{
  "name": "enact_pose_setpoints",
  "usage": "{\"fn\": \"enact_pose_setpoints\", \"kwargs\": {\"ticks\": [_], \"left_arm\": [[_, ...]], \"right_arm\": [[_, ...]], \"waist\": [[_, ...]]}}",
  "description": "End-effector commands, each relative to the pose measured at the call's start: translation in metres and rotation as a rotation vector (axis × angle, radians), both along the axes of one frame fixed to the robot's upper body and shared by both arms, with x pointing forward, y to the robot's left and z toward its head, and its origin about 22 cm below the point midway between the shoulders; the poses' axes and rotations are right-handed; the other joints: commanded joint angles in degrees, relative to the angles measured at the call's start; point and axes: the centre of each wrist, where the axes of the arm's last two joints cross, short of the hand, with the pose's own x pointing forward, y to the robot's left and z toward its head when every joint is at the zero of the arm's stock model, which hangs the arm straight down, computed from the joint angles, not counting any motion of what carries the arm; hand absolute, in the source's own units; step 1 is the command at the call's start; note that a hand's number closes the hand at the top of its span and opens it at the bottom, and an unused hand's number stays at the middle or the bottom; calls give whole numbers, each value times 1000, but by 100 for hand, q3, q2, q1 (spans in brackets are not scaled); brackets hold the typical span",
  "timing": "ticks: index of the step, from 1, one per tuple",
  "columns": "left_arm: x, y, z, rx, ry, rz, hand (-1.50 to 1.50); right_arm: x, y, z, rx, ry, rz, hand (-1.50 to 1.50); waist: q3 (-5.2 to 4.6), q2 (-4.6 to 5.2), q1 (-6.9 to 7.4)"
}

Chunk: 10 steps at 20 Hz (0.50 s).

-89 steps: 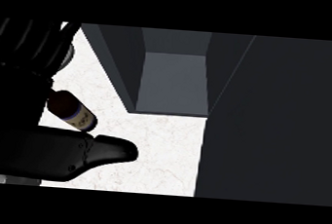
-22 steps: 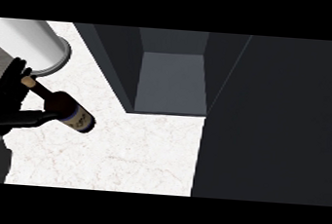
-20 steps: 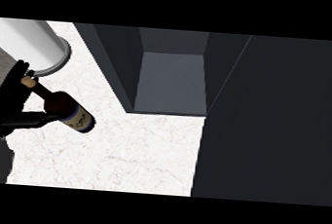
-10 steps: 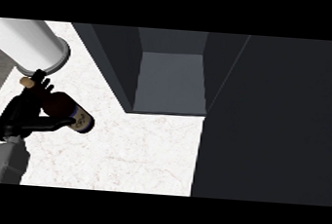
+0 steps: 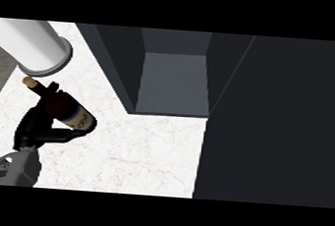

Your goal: Pick up the wine, place it into the cabinet and close the cabinet

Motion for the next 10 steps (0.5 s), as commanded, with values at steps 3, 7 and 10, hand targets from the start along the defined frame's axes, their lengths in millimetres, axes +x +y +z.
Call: {"fn": "enact_pose_setpoints", "kwargs": {"ticks": [3, 7, 10], "left_arm": [[11, -3, -13, -95, -12, 27, -150], [5, 8, -16, -142, -32, 66, -150], [2, -2, -27, -190, -28, 72, -150]], "right_arm": [[-46, -12, 35, 65, -82, 68, -150], [-51, -14, 32, 62, -82, 44, -150], [-56, -16, 33, 55, -75, 38, -150]], "waist": [[-7, 12, -47], [0, -5, -28], [1, -10, -53]]}}
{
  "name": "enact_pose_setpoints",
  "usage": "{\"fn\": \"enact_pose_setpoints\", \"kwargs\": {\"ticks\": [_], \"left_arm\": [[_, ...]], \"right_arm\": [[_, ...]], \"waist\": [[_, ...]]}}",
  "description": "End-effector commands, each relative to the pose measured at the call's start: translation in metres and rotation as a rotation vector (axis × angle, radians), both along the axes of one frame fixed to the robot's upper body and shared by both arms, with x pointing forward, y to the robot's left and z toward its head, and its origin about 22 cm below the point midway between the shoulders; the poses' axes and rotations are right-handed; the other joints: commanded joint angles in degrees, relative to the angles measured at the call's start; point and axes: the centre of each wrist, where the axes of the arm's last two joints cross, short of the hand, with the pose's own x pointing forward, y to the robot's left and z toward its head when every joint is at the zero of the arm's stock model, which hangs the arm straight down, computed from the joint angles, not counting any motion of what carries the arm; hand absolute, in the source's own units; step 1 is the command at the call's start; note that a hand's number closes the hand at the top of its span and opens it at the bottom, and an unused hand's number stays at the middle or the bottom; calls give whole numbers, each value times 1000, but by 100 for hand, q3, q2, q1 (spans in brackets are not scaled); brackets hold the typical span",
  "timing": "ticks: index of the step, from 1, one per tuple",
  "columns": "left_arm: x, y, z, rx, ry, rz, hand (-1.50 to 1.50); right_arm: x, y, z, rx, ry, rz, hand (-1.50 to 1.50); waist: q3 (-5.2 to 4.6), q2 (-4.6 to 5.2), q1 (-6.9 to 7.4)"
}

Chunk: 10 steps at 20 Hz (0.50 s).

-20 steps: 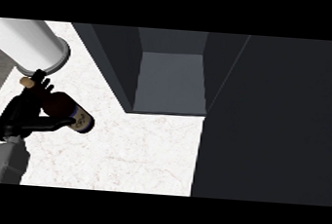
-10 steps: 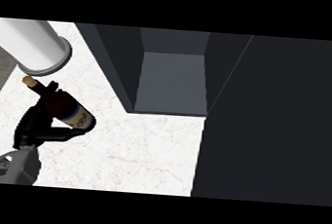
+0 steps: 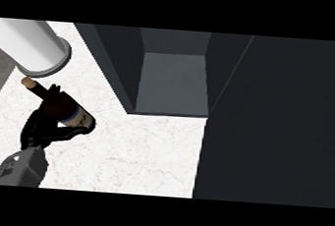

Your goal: Pick up the wine, place it into the cabinet and close the cabinet

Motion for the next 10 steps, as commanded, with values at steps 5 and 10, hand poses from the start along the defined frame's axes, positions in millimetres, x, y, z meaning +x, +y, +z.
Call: {"fn": "enact_pose_setpoints", "kwargs": {"ticks": [5, 10], "left_arm": [[3, -12, -16, -160, -55, 56, -150], [13, -3, -8, -176, -37, 33, -150]], "right_arm": [[-41, -12, 34, 49, -60, 39, -150], [-41, -8, 29, 57, -56, 33, -150]], "waist": [[-2, 7, 33], [1, 2, 33]]}}
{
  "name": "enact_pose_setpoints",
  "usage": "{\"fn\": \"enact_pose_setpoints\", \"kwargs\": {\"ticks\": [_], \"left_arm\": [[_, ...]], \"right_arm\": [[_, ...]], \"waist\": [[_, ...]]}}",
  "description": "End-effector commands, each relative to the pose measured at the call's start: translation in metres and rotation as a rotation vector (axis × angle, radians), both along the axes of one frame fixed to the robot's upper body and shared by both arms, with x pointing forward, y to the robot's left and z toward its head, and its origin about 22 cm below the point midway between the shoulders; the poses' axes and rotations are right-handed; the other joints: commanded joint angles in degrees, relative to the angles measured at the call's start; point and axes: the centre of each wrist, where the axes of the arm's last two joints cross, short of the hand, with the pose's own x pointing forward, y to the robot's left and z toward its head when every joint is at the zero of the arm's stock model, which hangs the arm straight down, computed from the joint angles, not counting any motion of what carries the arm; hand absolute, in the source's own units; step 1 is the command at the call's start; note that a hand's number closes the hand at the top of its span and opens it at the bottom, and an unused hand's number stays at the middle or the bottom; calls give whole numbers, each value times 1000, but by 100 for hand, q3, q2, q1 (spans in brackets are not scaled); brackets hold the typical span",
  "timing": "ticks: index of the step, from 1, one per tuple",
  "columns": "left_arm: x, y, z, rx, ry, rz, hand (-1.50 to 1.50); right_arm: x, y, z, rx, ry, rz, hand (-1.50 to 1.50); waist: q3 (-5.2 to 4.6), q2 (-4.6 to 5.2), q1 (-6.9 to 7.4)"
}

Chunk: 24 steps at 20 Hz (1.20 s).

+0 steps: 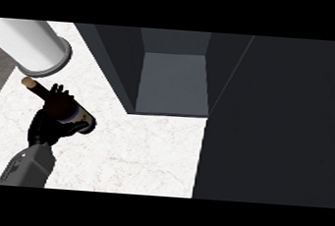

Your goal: Pick up the wine, place it into the cabinet and close the cabinet

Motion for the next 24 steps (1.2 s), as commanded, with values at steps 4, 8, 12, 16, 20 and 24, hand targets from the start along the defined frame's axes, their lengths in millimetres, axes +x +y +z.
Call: {"fn": "enact_pose_setpoints", "kwargs": {"ticks": [4, 8, 12, 16, 20, 24], "left_arm": [[11, -7, -1, -31, -28, -19, -150], [27, -31, 6, -23, -41, -16, 150], [23, -33, 0, 10, -59, -38, 150], [25, -34, 1, 59, -86, -25, 150], [-11, -33, -20, 32, -138, -34, 150], [-65, -43, -46, 12, -230, -52, 150]], "right_arm": [[-43, -12, 28, 76, -64, 5, -150], [-51, -18, 26, 42, -60, 24, -150], [-44, -16, 29, 43, -70, 16, -150], [-46, -19, 29, 32, -77, 32, -150], [-50, -14, 22, 47, -56, 21, -150], [-42, -17, 23, 57, -63, -8, -150]], "waist": [[-1, 7, 12], [7, -12, -18], [2, 4, 11], [3, 6, 3], [9, -34, 66], [12, -59, 144]]}}
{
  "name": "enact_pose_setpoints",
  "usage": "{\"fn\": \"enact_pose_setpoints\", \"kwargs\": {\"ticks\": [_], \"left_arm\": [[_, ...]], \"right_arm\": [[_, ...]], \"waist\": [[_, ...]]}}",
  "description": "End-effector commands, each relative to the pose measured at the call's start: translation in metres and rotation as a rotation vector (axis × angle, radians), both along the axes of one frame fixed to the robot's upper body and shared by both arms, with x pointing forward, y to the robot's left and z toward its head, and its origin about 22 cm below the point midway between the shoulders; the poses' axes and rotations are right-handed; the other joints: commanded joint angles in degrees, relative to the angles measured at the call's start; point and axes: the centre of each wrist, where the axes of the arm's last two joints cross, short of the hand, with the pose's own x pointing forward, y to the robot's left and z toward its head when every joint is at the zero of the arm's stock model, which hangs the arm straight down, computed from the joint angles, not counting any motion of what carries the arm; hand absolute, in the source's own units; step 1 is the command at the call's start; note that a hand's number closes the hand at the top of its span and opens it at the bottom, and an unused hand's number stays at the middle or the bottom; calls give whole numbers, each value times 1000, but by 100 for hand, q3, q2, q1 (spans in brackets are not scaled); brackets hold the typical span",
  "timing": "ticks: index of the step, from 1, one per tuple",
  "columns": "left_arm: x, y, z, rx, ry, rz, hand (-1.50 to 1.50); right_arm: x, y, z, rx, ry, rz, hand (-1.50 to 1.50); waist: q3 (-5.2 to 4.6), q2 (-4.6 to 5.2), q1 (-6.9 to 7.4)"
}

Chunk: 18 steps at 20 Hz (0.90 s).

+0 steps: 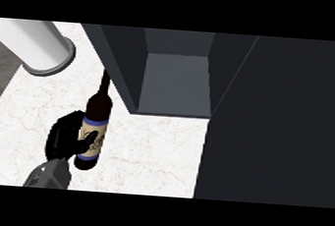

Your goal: Pick up the wine, place it into the cabinet and close the cabinet

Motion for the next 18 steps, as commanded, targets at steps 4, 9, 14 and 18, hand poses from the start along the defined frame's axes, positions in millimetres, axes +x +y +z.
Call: {"fn": "enact_pose_setpoints", "kwargs": {"ticks": [4, 9, 14, 18], "left_arm": [[-46, -8, -8, -28, -158, -12, 150], [-32, -22, 29, -43, -206, -86, 150], [-31, -53, 65, -31, -228, -140, 150], [-33, -78, 100, -12, -221, -153, 150]], "right_arm": [[-39, -13, 29, 60, -81, 44, -150], [-39, -12, 26, 60, -59, 30, -150], [-35, -12, 26, 60, -69, 14, -150], [-31, -11, 26, 50, -62, 43, -150]], "waist": [[4, -5, 35], [7, -11, 38], [7, -13, 14], [5, 3, 28]]}}
